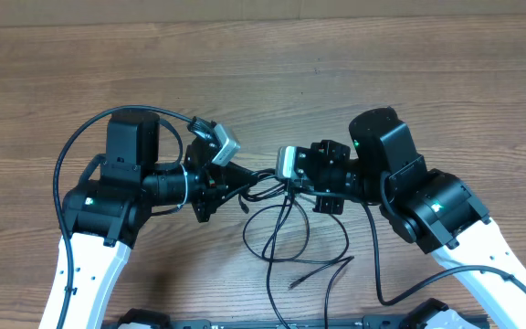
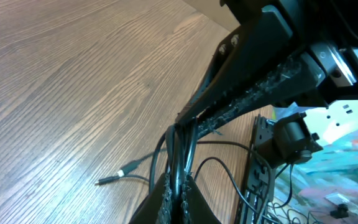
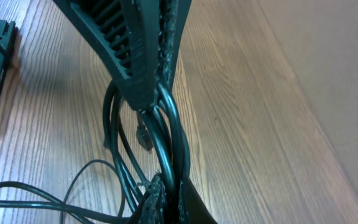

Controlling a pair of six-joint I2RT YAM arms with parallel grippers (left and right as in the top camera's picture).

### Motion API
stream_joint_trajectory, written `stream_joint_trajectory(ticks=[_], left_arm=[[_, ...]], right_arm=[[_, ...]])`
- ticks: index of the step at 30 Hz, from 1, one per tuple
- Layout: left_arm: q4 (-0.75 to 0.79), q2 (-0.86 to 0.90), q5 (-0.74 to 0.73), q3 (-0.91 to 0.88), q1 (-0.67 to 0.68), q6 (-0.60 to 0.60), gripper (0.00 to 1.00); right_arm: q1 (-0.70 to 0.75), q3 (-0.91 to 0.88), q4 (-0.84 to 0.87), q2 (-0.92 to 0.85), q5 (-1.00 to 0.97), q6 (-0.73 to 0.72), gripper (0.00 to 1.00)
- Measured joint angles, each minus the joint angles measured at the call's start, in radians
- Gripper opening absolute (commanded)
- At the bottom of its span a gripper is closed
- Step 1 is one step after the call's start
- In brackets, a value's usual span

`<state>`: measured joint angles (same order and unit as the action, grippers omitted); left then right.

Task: Untangle cables

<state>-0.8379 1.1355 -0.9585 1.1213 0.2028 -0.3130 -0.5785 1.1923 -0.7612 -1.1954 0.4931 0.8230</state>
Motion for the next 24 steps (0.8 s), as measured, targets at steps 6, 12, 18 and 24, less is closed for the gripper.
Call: stream_joint_trajectory(ticks=[6,12,18,24], left_arm=[[0.0,0.0,0.04,0.0,0.0,0.0,0.04],[0.0,0.0,0.058,0.0,0.0,0.0,0.04],[0.005,0.0,0.066,0.0,0.0,0.0,0.04],[0.008,0.0,0.073,0.0,0.0,0.008,0.04]], right_arm=[[0.0,0.0,-0.064,0.0,-0.011,-0.004,0.04],[0.0,0.0,-0.112,0.0,-0.05,-0.031,0.04],[0.0,0.0,-0.144,0.0,-0.108,-0.108,0.04],[0.0,0.0,-0.17,0.0,-0.158,-0.187,0.04]])
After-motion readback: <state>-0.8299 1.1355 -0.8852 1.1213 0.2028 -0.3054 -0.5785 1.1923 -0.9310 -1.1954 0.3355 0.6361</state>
